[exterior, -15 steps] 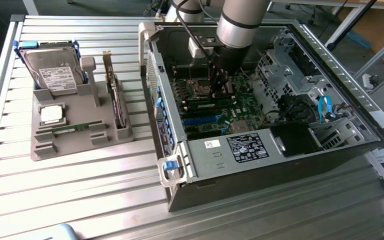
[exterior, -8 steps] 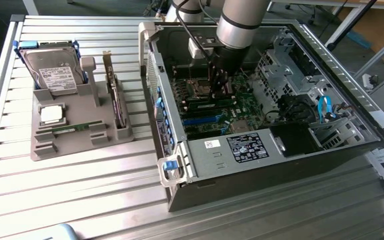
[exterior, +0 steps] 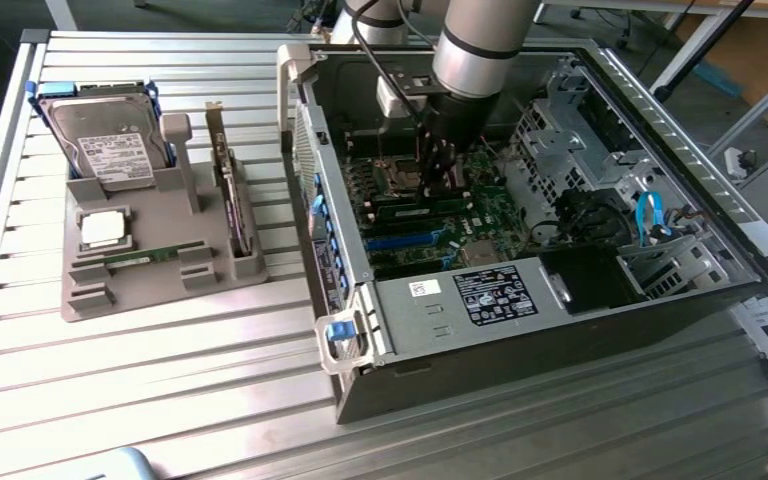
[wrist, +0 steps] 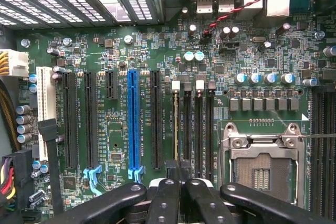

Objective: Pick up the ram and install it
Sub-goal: 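Press down the ram until it locks into place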

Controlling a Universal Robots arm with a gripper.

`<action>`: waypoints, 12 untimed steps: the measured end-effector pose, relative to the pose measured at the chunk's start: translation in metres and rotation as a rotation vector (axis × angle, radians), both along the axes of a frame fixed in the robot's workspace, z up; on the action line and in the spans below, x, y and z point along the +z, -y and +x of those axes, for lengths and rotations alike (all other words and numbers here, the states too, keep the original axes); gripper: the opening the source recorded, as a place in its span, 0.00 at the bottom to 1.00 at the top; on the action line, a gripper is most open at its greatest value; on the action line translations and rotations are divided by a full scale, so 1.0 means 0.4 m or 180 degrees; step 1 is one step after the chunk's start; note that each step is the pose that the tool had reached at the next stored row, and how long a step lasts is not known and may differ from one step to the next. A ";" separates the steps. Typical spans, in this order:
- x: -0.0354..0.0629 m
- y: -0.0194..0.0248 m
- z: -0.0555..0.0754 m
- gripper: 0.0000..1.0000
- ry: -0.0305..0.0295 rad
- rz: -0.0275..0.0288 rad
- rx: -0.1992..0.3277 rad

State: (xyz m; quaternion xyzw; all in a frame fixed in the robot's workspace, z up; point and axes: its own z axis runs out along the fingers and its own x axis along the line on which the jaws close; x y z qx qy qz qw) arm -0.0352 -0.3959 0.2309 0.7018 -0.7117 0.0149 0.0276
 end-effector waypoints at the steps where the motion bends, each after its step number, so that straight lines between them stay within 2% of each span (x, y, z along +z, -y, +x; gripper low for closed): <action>1: -0.001 0.000 0.000 0.11 0.0000 0.0000 0.0000; 12: -0.006 0.000 0.000 0.11 0.0001 0.0002 0.0000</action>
